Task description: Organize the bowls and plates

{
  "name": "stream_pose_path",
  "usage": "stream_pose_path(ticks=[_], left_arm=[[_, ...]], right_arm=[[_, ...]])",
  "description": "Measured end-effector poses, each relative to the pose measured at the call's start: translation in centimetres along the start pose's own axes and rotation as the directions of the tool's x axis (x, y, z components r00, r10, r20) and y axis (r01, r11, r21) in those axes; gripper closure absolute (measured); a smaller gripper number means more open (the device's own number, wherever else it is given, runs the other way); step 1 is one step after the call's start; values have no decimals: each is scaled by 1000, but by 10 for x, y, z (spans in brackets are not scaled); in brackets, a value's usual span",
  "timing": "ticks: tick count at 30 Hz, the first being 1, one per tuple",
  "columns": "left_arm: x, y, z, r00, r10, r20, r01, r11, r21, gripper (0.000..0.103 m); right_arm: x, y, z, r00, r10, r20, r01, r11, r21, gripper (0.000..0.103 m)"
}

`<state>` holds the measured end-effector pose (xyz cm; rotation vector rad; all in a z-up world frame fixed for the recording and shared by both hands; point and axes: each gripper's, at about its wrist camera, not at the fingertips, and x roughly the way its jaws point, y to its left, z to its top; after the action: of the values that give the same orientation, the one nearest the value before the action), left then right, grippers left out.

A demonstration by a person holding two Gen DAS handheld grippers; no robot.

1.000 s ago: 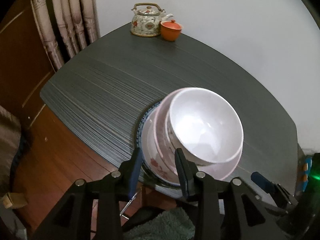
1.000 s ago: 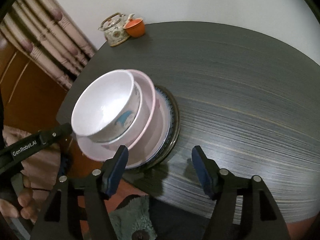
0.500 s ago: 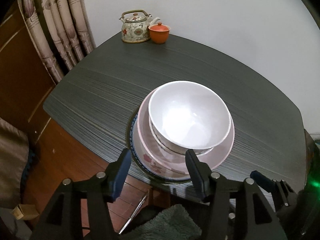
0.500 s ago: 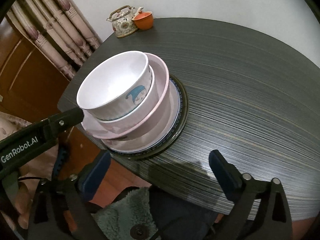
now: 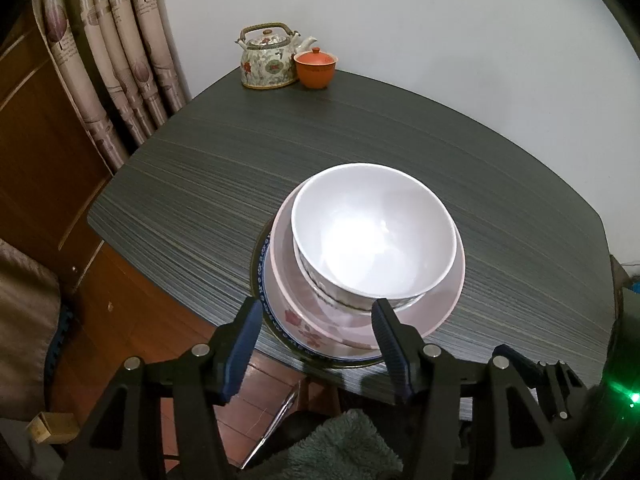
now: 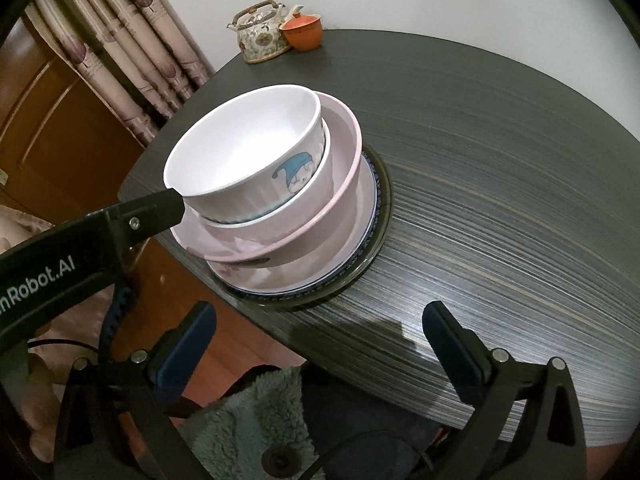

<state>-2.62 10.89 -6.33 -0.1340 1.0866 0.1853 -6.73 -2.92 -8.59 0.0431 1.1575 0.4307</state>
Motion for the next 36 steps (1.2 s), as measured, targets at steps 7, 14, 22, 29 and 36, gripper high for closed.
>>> stream_pose_path(ticks=[7,14,22,29,36], left_arm=[[2,-2,-1,1000,4,-8,-4,1000,10,45],[2,-3,-2,1000,9,-10,-8,1000,10,45],[4,-3,-2,1000,14,-17,-14,1000,9,45],[5,-2,-3,1000,9,-15,-9,1000,3,45],[3,-1,-5,1000,-2,-1,2,1000,9,45]], right_arm=[[1,2,0,1000,-1,-1,1,1000,-8,1],[1,2,0,1000,1,-5,-1,1000,-3,1],[3,3,-1,1000,0,-11,0,1000,-4,1],[5,3,-2,1000,0,-22,0,1000,0,1],[6,3,-2,1000,2,-23,-2,1000,1,1]])
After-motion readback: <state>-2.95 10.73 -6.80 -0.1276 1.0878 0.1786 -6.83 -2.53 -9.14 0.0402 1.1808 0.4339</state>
